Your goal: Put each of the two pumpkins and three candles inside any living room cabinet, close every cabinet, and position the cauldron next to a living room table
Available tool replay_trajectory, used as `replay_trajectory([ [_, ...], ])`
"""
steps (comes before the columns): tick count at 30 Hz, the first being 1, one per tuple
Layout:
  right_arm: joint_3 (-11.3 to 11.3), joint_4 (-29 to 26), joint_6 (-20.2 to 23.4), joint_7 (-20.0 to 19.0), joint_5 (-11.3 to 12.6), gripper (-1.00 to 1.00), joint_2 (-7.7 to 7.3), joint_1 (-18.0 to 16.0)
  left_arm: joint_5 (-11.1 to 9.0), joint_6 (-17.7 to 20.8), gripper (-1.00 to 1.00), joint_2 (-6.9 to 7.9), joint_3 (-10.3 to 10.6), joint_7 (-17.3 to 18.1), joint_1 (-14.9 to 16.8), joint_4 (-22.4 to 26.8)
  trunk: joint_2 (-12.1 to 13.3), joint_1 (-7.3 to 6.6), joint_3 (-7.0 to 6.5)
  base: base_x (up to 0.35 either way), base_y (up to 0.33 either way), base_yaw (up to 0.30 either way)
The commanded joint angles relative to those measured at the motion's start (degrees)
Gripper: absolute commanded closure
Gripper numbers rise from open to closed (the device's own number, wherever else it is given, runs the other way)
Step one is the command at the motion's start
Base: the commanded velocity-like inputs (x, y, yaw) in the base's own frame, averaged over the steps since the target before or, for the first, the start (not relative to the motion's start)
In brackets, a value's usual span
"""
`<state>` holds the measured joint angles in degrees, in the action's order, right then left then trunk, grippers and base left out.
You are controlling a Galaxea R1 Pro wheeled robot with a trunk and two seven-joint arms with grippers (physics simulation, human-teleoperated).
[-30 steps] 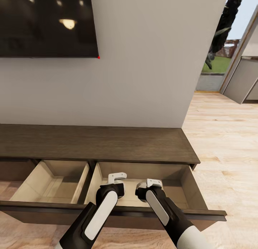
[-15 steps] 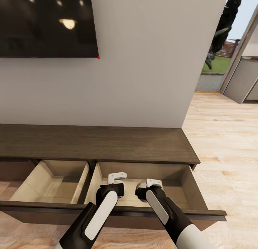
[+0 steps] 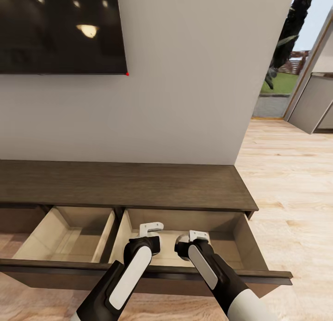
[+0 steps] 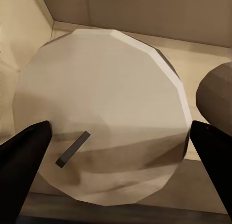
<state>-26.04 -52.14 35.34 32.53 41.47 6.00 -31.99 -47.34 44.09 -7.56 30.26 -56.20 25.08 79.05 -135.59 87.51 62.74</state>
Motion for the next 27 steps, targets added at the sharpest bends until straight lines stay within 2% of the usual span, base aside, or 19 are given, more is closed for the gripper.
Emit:
replay_trajectory([
  [1,-0.1,-0.1,0.0,0.6,0.7,1.00,-0.03,0.0,-0.5,0.1,1.00,0.01,0.1,-0.6,0.1,0.1,0.0,-0.01,0.05,0.000,0.000,0.000],
  [11,-0.1,-0.1,0.4,0.6,0.7,1.00,-0.11,-0.1,-0.5,0.2,1.00,0.01,0.1,-0.6,0.1,0.1,0.0,-0.01,0.05,0.000,0.000,0.000],
  [12,-0.1,-0.2,0.4,0.6,0.7,1.00,-0.11,-0.1,-0.5,0.2,-1.00,0.01,0.1,-0.5,0.1,0.1,0.0,-0.01,0.05,0.000,0.000,0.000],
  [27,-0.1,-0.1,0.5,0.6,0.7,1.00,-0.11,-0.1,-0.5,0.2,-1.00,-0.04,0.0,-0.4,0.1,0.1,0.0,-0.01,0.05,0.000,0.000,0.000],
])
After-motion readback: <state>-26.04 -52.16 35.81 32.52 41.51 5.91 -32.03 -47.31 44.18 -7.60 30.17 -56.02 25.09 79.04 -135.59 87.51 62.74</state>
